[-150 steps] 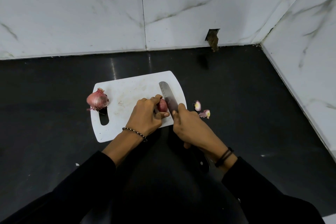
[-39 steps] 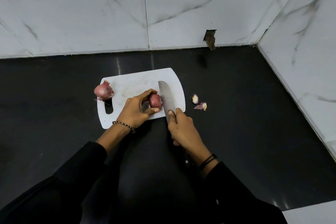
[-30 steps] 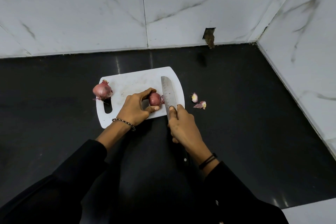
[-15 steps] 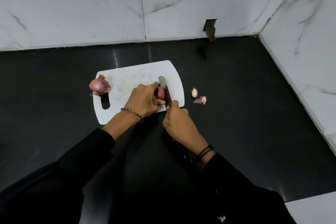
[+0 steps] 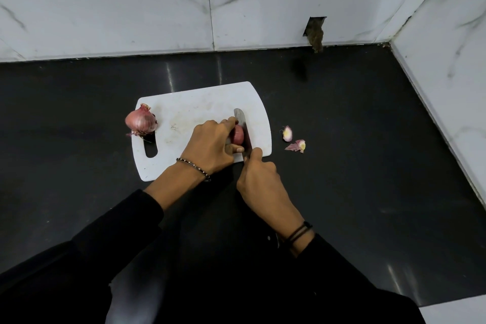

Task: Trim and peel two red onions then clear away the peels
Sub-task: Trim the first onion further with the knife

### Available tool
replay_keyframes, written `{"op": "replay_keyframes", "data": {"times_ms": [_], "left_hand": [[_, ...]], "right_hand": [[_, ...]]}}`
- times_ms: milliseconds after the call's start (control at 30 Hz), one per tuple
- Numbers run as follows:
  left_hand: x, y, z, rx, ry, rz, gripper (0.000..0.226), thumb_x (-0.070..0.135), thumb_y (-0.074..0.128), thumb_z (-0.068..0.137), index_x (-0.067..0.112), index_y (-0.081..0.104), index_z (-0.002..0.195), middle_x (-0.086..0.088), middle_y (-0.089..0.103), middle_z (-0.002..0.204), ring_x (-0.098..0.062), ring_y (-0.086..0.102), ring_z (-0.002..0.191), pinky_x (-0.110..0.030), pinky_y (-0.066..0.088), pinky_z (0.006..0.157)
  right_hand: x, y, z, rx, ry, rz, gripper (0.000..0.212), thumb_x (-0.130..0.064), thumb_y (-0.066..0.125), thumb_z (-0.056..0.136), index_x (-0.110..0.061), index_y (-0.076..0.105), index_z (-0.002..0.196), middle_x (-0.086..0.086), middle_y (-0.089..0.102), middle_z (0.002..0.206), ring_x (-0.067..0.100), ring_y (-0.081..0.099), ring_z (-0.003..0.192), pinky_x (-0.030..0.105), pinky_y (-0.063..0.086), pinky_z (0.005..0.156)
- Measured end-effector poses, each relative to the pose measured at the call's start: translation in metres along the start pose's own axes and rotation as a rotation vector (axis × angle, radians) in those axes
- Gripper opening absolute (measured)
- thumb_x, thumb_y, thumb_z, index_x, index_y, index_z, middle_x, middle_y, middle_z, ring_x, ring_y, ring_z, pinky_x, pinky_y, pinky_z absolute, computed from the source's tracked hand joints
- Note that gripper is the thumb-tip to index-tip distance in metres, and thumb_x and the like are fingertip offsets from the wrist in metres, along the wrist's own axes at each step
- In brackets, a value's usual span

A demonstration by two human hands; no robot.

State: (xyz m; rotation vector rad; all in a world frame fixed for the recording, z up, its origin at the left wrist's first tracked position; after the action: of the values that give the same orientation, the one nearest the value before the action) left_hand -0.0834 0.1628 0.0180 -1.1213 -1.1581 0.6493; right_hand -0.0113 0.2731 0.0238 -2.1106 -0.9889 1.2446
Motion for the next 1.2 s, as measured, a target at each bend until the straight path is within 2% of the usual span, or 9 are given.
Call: {"op": "replay_keyframes", "data": {"times_ms": [300, 433, 567, 767, 833, 933, 1000, 1067, 1200], "left_hand": [[-0.004, 0.004, 0.0, 0.007, 0.017, -0.034, 0.056, 0.032, 0.074, 0.083, 0.008, 0.055, 0.13, -0.014, 0.068, 0.104, -0.034, 0.06, 0.094, -0.031, 0.035, 0.071], [-0.009, 0.004, -0.005, 0.032, -0.033, -0.105, 0.048, 0.033, 0.075, 0.083, 0.009, 0.058, 0.122, -0.011, 0.07, 0.083, -0.033, 0.062, 0.087, -0.028, 0.029, 0.064], [-0.012, 0.004, -0.007, 0.02, -0.064, -0.171, 0.043, 0.033, 0.077, 0.08, 0.01, 0.061, 0.113, -0.005, 0.064, 0.068, -0.032, 0.063, 0.08, -0.029, 0.035, 0.063], [-0.012, 0.007, -0.013, 0.053, -0.092, -0.252, 0.04, 0.028, 0.077, 0.081, 0.008, 0.06, 0.112, -0.011, 0.069, 0.077, -0.029, 0.062, 0.077, -0.028, 0.039, 0.064], [-0.011, 0.008, -0.012, 0.061, -0.095, -0.256, 0.036, 0.026, 0.075, 0.083, 0.008, 0.06, 0.109, -0.011, 0.067, 0.077, -0.028, 0.06, 0.074, -0.027, 0.038, 0.063], [-0.01, 0.01, -0.012, 0.064, -0.11, -0.257, 0.031, 0.024, 0.074, 0.085, 0.01, 0.059, 0.108, -0.002, 0.06, 0.069, -0.023, 0.056, 0.07, -0.027, 0.037, 0.063], [-0.011, 0.011, -0.013, 0.076, -0.116, -0.263, 0.03, 0.023, 0.073, 0.086, 0.011, 0.059, 0.11, 0.003, 0.054, 0.067, -0.026, 0.058, 0.074, -0.029, 0.04, 0.065], [-0.013, 0.011, -0.016, 0.088, -0.127, -0.294, 0.034, 0.021, 0.073, 0.086, 0.014, 0.06, 0.116, 0.002, 0.059, 0.077, -0.026, 0.06, 0.081, -0.027, 0.041, 0.07], [-0.02, 0.008, -0.023, 0.094, -0.131, -0.372, 0.044, 0.023, 0.076, 0.085, 0.019, 0.06, 0.126, 0.002, 0.065, 0.096, -0.015, 0.057, 0.085, -0.017, 0.037, 0.077]], "right_hand": [[0.001, 0.011, 0.001, 0.058, -0.003, -0.121, 0.029, -0.006, 0.041, 0.1, -0.009, 0.033, 0.127, 0.017, 0.055, 0.117, 0.038, 0.058, 0.108, 0.041, 0.041, 0.076], [0.001, 0.023, 0.0, 0.148, -0.037, -0.248, 0.025, -0.01, 0.039, 0.104, -0.011, 0.034, 0.128, 0.01, 0.061, 0.112, 0.031, 0.064, 0.104, 0.035, 0.038, 0.07], [0.004, 0.031, 0.001, 0.263, -0.069, -0.388, 0.024, -0.013, 0.034, 0.107, -0.012, 0.033, 0.131, 0.004, 0.067, 0.108, 0.024, 0.069, 0.1, 0.03, 0.037, 0.066], [0.003, 0.031, 0.003, 0.292, -0.093, -0.533, 0.022, -0.012, 0.038, 0.106, -0.009, 0.038, 0.128, 0.005, 0.069, 0.103, 0.02, 0.072, 0.092, 0.029, 0.04, 0.06], [0.006, 0.031, 0.003, 0.313, -0.071, -0.564, 0.024, -0.014, 0.05, 0.101, -0.01, 0.045, 0.123, 0.004, 0.07, 0.095, 0.017, 0.073, 0.084, 0.027, 0.039, 0.056], [0.006, 0.019, -0.008, 0.326, -0.076, -0.589, 0.029, -0.017, 0.079, 0.075, -0.014, 0.061, 0.099, -0.001, 0.066, 0.064, 0.012, 0.067, 0.053, 0.024, 0.027, 0.043], [0.012, 0.013, -0.004, 0.274, -0.122, -0.469, 0.026, -0.011, 0.059, 0.092, -0.011, 0.05, 0.117, 0.008, 0.069, 0.091, 0.025, 0.071, 0.082, 0.031, 0.036, 0.057], [0.018, 0.003, 0.001, 0.152, -0.128, -0.239, 0.024, -0.011, 0.041, 0.101, -0.008, 0.039, 0.125, 0.019, 0.06, 0.114, 0.041, 0.061, 0.103, 0.041, 0.04, 0.073], [0.025, -0.008, -0.006, 0.185, -0.145, -0.03, 0.02, -0.028, 0.03, 0.108, -0.01, 0.039, 0.106, 0.021, 0.058, 0.104, 0.04, 0.06, 0.09, 0.05, 0.051, 0.077]]}}
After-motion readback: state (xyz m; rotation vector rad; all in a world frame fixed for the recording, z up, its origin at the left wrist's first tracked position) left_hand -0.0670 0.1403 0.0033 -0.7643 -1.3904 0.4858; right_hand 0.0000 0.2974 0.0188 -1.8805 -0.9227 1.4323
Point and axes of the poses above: each hand's wrist, its own z-axis towards the middle knuckle, its own y-axis out of the palm, x = y × z, the point moved 1 cm from there along z, towards the middle knuckle
